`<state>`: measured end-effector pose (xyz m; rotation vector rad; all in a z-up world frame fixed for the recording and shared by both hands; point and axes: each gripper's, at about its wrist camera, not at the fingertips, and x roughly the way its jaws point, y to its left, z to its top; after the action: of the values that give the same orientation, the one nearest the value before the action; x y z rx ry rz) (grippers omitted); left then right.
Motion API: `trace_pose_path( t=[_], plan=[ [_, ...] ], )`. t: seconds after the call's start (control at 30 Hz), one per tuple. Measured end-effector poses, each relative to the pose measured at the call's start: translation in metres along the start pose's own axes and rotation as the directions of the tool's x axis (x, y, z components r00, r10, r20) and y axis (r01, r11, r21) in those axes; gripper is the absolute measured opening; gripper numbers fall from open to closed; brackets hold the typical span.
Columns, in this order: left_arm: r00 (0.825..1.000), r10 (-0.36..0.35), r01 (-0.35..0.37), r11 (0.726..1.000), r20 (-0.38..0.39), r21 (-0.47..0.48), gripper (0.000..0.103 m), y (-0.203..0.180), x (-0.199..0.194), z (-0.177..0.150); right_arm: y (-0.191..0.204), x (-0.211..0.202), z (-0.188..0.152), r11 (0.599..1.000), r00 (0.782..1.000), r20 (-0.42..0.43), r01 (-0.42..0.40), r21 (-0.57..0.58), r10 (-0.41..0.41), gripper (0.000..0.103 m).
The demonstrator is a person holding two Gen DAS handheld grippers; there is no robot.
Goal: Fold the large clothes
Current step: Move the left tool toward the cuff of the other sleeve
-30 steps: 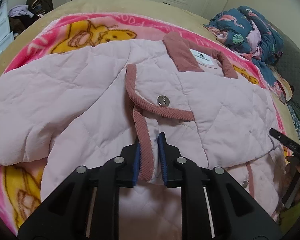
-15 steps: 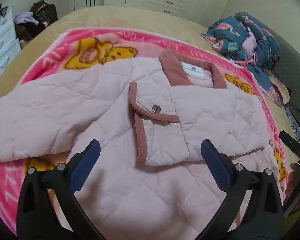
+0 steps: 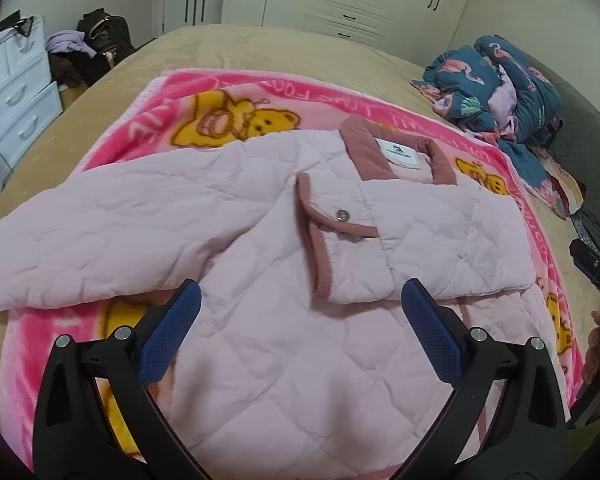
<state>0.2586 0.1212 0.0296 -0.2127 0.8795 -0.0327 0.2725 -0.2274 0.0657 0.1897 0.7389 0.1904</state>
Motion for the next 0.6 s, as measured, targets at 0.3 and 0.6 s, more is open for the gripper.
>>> trace_pose_path(
  t=[0.3,0.6],
  plan=[
    [0.999,0.032,-0.032,0.999,0.017,-0.035,0.094,0.032,-0.019,-0.001,0.042,-0.003,0.006,0.999,0.999,0.002,-0.033,-0.042,0.033,0.099],
    [0.996,0.076,-0.073,0.995,0.048,-0.068,0.094,0.072,-0.04,-0.001,0.097,-0.002,0.016,0.993,0.997,0.02,-0.074,-0.094,0.076,0.099]
  ],
)
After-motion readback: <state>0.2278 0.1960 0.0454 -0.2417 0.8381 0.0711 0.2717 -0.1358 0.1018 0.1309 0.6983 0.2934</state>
